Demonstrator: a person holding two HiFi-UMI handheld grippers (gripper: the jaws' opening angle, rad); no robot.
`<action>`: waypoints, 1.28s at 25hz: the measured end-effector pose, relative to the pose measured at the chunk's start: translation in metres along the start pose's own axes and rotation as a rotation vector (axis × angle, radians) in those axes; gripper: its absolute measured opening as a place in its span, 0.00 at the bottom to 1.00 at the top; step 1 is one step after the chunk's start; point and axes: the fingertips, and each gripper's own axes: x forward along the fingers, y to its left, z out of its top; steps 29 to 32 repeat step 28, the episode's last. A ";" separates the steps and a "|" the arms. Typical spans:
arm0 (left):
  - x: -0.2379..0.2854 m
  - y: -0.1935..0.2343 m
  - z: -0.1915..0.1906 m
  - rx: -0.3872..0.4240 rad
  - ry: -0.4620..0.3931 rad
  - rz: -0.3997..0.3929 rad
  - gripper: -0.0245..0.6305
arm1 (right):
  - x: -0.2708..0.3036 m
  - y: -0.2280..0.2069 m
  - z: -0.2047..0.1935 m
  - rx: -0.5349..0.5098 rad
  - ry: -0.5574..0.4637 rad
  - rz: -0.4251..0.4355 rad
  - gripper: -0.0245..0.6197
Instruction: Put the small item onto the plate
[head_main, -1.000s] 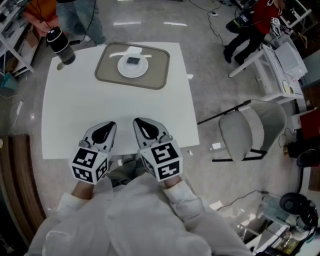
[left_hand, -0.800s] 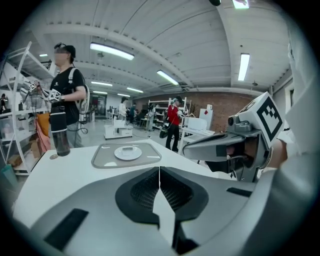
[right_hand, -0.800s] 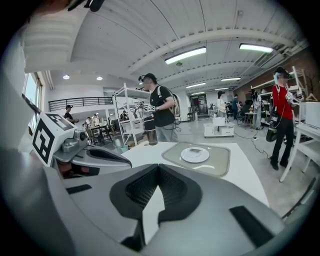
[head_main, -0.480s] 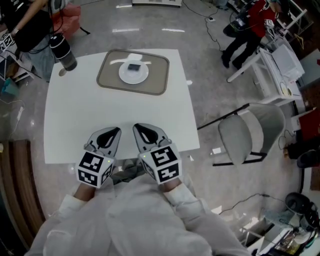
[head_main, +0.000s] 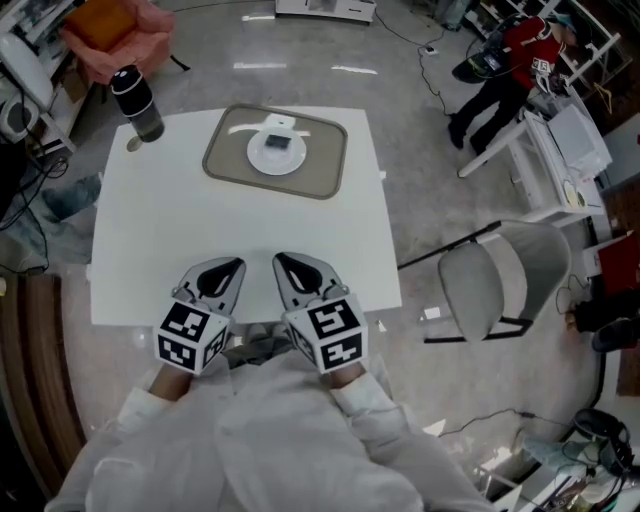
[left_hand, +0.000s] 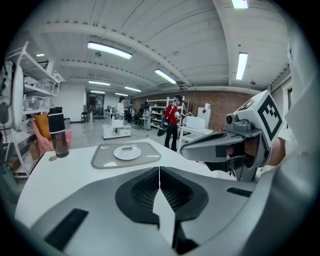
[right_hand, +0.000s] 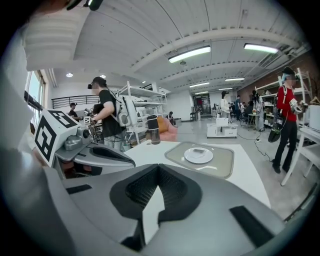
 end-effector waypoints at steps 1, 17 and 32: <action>0.000 0.000 0.000 -0.003 0.001 0.000 0.06 | -0.001 0.000 -0.001 -0.005 0.000 -0.001 0.06; 0.007 -0.013 0.001 -0.060 0.007 -0.060 0.06 | -0.004 0.003 -0.006 -0.032 0.024 0.028 0.06; 0.009 -0.021 0.002 -0.046 0.024 -0.088 0.06 | -0.012 0.010 -0.004 -0.033 0.041 0.043 0.06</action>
